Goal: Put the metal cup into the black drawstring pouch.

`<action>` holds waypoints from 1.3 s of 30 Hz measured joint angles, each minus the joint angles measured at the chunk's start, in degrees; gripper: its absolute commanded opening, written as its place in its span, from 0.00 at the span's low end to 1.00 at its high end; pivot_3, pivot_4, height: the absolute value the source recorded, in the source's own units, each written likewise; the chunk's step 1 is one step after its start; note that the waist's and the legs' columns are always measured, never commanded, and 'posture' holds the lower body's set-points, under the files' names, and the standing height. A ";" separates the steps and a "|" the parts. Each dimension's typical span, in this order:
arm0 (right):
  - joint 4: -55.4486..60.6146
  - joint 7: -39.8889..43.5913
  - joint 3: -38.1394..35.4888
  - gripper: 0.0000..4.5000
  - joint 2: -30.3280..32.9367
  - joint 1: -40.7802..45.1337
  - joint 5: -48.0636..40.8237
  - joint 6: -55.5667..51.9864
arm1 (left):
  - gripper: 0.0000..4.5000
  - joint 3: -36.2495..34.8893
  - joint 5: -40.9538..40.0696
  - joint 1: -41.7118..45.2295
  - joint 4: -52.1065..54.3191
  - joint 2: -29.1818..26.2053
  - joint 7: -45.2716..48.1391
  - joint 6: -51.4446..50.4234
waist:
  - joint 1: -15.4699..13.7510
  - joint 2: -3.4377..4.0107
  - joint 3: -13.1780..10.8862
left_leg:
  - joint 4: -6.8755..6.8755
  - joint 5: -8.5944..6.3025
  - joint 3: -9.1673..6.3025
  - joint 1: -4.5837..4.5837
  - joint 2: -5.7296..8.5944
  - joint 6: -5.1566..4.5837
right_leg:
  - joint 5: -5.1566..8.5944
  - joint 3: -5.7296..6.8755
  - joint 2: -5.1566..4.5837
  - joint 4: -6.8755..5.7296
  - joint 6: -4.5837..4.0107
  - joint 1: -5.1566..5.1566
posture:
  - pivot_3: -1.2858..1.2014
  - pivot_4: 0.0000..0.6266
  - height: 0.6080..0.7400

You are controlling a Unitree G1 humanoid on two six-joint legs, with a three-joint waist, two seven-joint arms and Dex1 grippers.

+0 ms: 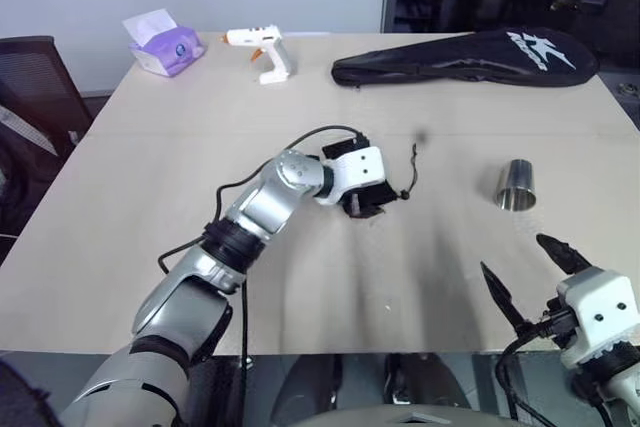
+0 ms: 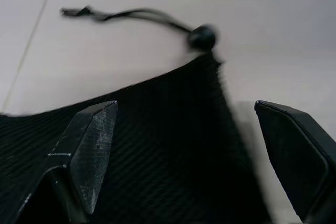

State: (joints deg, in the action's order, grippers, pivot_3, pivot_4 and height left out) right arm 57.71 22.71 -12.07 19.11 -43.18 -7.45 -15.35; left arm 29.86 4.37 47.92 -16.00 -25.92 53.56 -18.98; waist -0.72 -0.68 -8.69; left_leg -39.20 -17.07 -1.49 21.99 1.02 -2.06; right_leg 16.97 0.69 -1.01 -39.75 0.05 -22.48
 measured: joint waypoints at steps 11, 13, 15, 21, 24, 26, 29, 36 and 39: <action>0.00 -3.18 2.95 1.00 -0.19 -0.23 2.37 0.67 | 0.98 -0.80 1.71 0.72 -3.83 1.11 1.47 3.06 | -0.07 0.00 0.00 | 0.00 0.06 -0.01 0.02 0.00 0.11 | 0.00 0.00 -0.01 -0.01 0.00 -0.02 | 0.52 0.24 1.00; 0.00 -3.30 3.06 1.00 -0.17 -0.34 2.43 0.67 | 0.98 -1.32 1.72 1.20 -4.34 1.02 2.05 3.00 | -0.02 -0.01 0.00 | 0.00 0.06 0.00 0.03 0.00 0.11 | 0.00 0.00 0.00 -0.02 0.00 -0.04 | 0.52 0.24 1.00; 0.00 -3.31 3.06 1.00 -0.17 -0.49 2.54 0.67 | 0.98 -2.31 1.86 1.68 -4.94 0.32 2.50 3.08 | 0.09 0.00 0.00 | 0.00 0.06 0.01 0.01 0.00 0.11 | 0.00 0.00 0.00 -0.03 0.00 -0.04 | 0.52 0.24 1.00; 0.00 -3.32 4.18 1.00 -0.29 -0.59 3.15 0.57 | 0.98 -2.99 2.46 1.70 -4.90 -0.58 3.07 3.08 | -0.10 -0.01 -0.01 | -0.02 0.06 0.00 0.05 0.00 0.11 | 0.00 0.00 -0.01 -0.02 0.00 -0.04 | 0.52 0.24 1.00; 0.00 -3.30 4.38 1.00 -0.36 -0.60 3.53 0.57 | 0.98 -2.99 3.00 1.70 -4.81 -0.60 2.99 3.08 | -0.07 -0.01 -0.01 | -0.02 0.07 0.00 0.05 0.00 0.11 | 0.00 0.00 -0.01 -0.02 0.00 -0.05 | 0.52 0.24 1.00; 0.00 -3.18 4.44 1.00 -0.37 -0.60 3.51 0.58 | 0.98 -3.03 3.27 1.70 -4.78 -0.60 3.01 3.04 | -0.07 -0.01 -0.01 | -0.02 0.07 -0.01 0.05 0.00 0.11 | 0.00 0.01 0.00 -0.03 0.00 -0.05 | 0.52 0.24 1.00; 0.00 -3.02 4.76 1.00 -0.46 -0.47 3.05 0.71 | 0.98 -3.10 3.46 1.70 -4.78 -0.70 3.03 3.12 | 0.02 -0.01 -0.01 | -0.02 0.07 0.00 0.04 0.00 0.12 | 0.00 0.01 0.00 -0.03 0.00 -0.05 | 0.52 0.24 1.00; 0.00 -2.96 7.40 1.00 0.23 0.99 1.71 3.20 | 0.98 -4.65 3.35 1.75 -4.71 -1.40 4.44 2.39 | 0.00 -0.02 -0.01 | -0.02 0.07 -0.01 0.05 0.00 0.12 | 0.00 0.01 0.00 -0.03 0.00 -0.06 | 0.52 0.24 1.00; 0.00 -2.99 8.05 1.00 0.81 0.96 1.57 3.89 | 0.98 -4.91 3.39 1.75 -4.44 -1.55 5.23 1.99 | -0.01 -0.02 -0.01 | -0.04 0.08 0.00 0.05 0.00 0.13 | 0.00 0.01 0.00 -0.04 0.00 -0.05 | 0.52 0.24 1.00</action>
State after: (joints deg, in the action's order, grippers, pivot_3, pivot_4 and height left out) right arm 57.71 19.72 -4.02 19.91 -42.22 -5.88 -11.46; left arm 24.95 7.76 49.67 -20.44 -27.47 58.79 -16.99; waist -0.73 -0.70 -8.70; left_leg -39.24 -16.99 -1.49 22.04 1.02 -1.93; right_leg 16.97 0.70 -1.02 -39.79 0.05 -22.53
